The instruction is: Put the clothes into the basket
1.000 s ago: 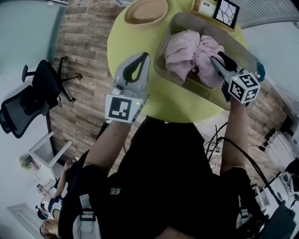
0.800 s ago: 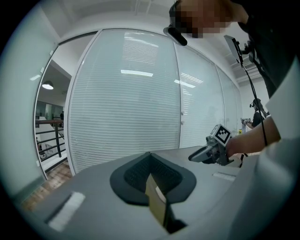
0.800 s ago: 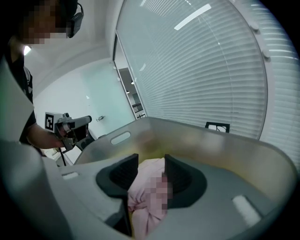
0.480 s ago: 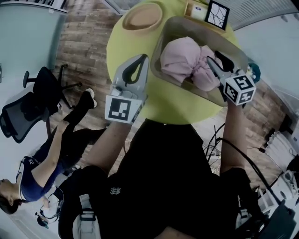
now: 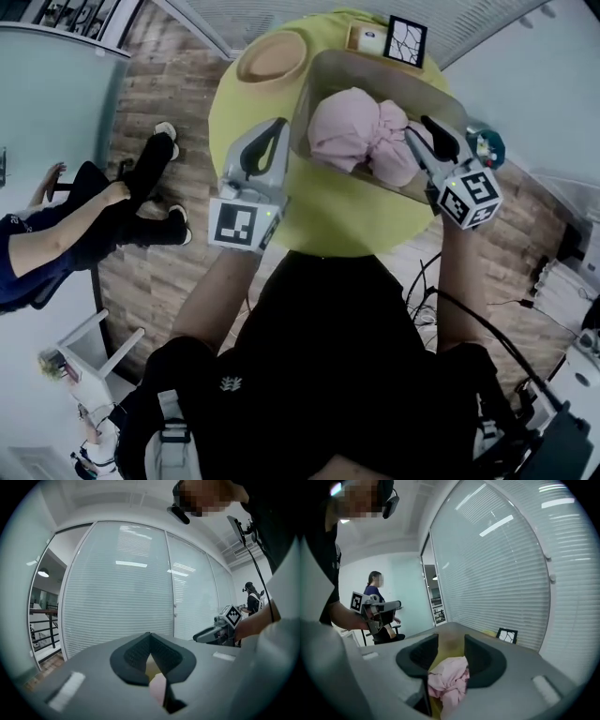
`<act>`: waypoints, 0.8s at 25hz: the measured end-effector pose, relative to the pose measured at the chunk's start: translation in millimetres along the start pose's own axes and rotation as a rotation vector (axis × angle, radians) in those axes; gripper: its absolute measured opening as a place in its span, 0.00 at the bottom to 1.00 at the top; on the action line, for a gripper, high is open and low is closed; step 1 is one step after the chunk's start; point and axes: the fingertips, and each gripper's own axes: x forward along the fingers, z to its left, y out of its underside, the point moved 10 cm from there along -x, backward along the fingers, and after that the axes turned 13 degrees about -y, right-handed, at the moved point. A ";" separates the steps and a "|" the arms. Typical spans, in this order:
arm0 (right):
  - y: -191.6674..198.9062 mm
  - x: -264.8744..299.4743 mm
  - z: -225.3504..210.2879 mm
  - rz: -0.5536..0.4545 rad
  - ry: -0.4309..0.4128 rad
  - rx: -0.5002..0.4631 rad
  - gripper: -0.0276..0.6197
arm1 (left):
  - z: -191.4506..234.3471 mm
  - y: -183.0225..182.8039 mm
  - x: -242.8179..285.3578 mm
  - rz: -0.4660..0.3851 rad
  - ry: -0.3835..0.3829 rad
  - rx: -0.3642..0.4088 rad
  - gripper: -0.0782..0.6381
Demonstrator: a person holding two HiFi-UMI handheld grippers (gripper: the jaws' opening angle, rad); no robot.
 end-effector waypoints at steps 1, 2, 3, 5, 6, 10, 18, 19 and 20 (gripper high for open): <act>-3.0 -5.4 3.7 -0.018 0.002 -0.007 0.30 | -1.0 -2.4 -2.2 -0.006 0.005 0.004 0.12; -5.9 -11.2 7.2 -0.035 0.004 -0.013 0.30 | -2.2 -5.2 -4.7 -0.014 0.011 0.009 0.12; -9.1 -16.9 10.8 -0.051 0.009 -0.020 0.30 | -3.3 -8.3 -7.2 -0.022 0.016 0.014 0.12; -17.0 -27.1 18.0 -0.082 0.024 -0.038 0.28 | -6.0 -14.8 -11.3 -0.034 0.020 0.017 0.12; -20.4 -31.4 21.1 -0.096 0.033 -0.049 0.27 | -7.5 -17.3 -12.9 -0.037 0.020 0.014 0.12; -26.7 -51.5 35.8 -0.137 0.079 -0.077 0.27 | -14.5 -25.7 -25.0 -0.054 0.032 0.007 0.12; -33.1 -88.4 49.7 -0.185 0.128 -0.081 0.17 | -22.4 -35.1 -37.9 -0.089 0.034 0.020 0.12; -33.1 -92.1 52.0 -0.196 0.132 -0.083 0.16 | -25.2 -36.1 -38.3 -0.094 0.037 0.020 0.12; -33.1 -95.3 54.8 -0.210 0.137 -0.083 0.14 | -28.1 -37.3 -38.8 -0.097 0.038 0.018 0.12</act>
